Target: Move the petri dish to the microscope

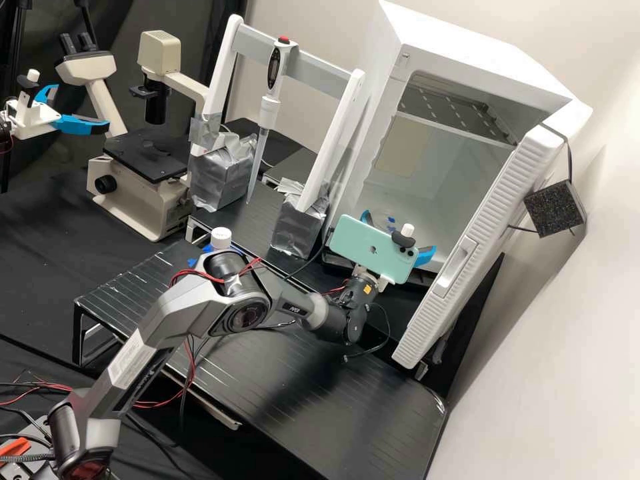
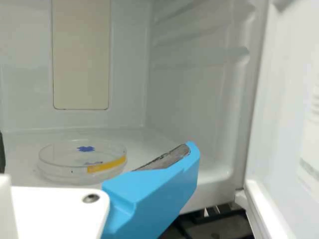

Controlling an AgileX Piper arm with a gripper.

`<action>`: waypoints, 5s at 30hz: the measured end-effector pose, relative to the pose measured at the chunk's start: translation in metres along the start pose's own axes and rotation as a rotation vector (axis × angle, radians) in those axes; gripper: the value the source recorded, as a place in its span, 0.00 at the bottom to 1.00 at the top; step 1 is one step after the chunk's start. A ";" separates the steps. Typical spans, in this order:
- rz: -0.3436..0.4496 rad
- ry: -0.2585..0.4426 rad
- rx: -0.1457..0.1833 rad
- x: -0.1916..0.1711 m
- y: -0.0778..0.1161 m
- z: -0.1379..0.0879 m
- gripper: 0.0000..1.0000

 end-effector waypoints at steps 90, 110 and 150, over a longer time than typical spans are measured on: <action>-0.130 -0.062 -0.161 0.060 -0.021 -0.006 0.00; -0.144 -0.060 -0.179 0.060 -0.022 -0.005 0.00; -0.140 -0.126 -0.209 0.060 -0.012 0.000 1.00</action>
